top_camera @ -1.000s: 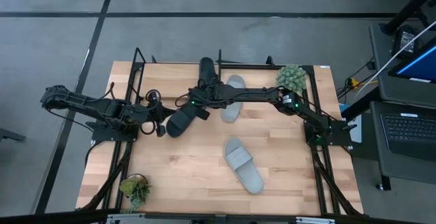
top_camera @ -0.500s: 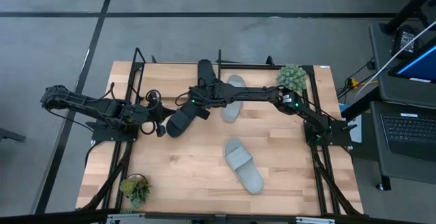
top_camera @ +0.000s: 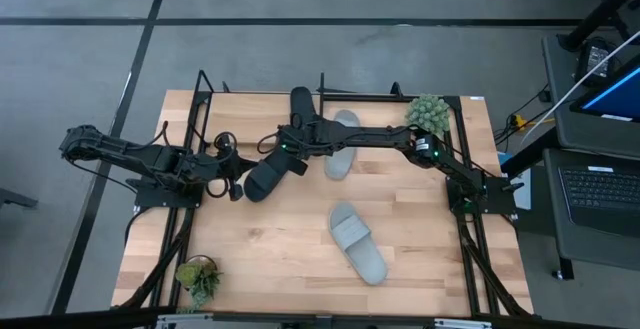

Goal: Pick and place slides into the shelf
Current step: Put the black slides on the shelf

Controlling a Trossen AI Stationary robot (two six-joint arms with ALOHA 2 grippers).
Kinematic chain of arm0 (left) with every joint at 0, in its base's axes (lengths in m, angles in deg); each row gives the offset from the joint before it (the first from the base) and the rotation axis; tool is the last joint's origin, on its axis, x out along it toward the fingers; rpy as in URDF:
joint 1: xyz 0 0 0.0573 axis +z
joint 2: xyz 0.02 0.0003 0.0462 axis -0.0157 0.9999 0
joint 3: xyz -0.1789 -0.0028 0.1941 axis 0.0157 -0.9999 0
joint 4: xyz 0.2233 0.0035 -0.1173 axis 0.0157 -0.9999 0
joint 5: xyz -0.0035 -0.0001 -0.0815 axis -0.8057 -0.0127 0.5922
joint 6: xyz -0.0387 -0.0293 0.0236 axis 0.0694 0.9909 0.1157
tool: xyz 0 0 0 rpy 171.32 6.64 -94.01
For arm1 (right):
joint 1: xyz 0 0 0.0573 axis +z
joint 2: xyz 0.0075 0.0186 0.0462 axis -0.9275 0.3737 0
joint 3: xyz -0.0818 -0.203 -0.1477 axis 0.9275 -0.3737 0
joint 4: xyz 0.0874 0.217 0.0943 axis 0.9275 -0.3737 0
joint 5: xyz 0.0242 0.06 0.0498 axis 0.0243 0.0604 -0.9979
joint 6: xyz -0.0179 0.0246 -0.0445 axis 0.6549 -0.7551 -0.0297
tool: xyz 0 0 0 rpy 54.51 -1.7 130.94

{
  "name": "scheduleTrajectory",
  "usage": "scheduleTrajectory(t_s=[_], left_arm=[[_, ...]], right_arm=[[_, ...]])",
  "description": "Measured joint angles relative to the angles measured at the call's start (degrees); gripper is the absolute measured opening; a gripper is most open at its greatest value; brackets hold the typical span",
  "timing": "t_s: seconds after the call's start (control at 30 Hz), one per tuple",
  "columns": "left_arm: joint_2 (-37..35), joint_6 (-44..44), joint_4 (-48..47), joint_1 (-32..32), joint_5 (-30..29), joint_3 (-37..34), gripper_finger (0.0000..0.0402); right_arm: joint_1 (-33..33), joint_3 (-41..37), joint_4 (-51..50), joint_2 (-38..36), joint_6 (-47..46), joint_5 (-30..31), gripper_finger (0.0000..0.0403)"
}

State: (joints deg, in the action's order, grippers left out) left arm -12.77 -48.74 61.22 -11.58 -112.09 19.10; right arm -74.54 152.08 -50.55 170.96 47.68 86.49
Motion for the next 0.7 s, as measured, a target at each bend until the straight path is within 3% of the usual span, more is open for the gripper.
scheduleTrajectory(t_s=[0.7], left_arm=[[-0.01, 0.04, 0.24, 0.00, -0.02, 0.00, 0.0000]], right_arm=[[2.39, 8.77, -1.25, -0.22, 10.32, -1.68, 0.0133]])
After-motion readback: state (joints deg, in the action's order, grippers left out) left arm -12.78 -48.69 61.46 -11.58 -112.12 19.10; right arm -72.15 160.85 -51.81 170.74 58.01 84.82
